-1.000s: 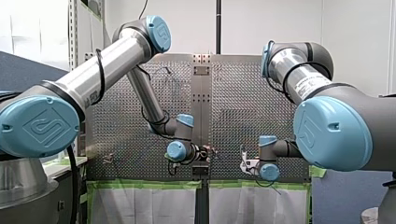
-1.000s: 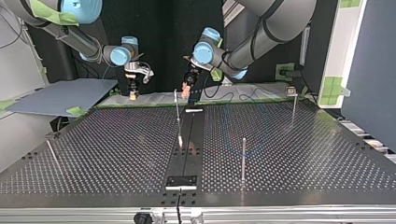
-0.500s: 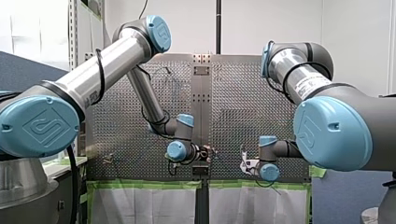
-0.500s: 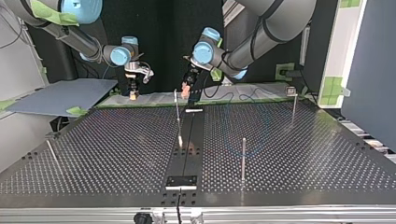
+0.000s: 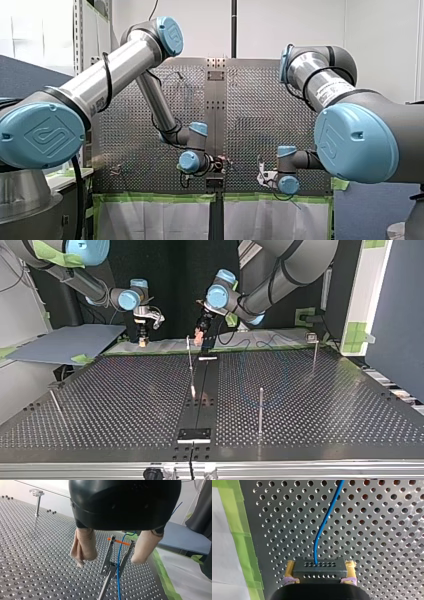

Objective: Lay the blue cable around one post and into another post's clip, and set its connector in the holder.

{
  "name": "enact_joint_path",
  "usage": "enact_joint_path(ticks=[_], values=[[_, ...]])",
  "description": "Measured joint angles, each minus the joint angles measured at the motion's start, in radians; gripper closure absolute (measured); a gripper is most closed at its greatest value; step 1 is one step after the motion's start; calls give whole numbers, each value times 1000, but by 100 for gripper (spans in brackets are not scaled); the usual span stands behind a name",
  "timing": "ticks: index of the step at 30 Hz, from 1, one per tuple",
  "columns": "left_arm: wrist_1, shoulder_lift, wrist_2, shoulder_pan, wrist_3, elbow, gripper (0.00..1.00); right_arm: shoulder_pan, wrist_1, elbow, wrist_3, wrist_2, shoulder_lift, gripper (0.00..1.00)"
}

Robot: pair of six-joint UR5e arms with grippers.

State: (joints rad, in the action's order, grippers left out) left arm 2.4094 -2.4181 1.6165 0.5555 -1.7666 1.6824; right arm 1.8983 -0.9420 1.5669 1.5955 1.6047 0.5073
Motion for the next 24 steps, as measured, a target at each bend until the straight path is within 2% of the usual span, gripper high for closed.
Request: enact_joint_path(ticks=[5, 8, 17, 24], values=[[10, 4, 5, 3, 8, 4, 0, 0, 0, 0, 0, 0, -1, 100], [26, 22, 12, 20, 27, 22, 0, 0, 0, 0, 0, 0, -1, 100], [85, 104, 87, 102, 44, 83, 0, -5, 0, -1, 2, 0, -1, 100], [157, 177, 160, 175, 8, 88, 0, -11, 1, 0, 9, -3, -2, 100]])
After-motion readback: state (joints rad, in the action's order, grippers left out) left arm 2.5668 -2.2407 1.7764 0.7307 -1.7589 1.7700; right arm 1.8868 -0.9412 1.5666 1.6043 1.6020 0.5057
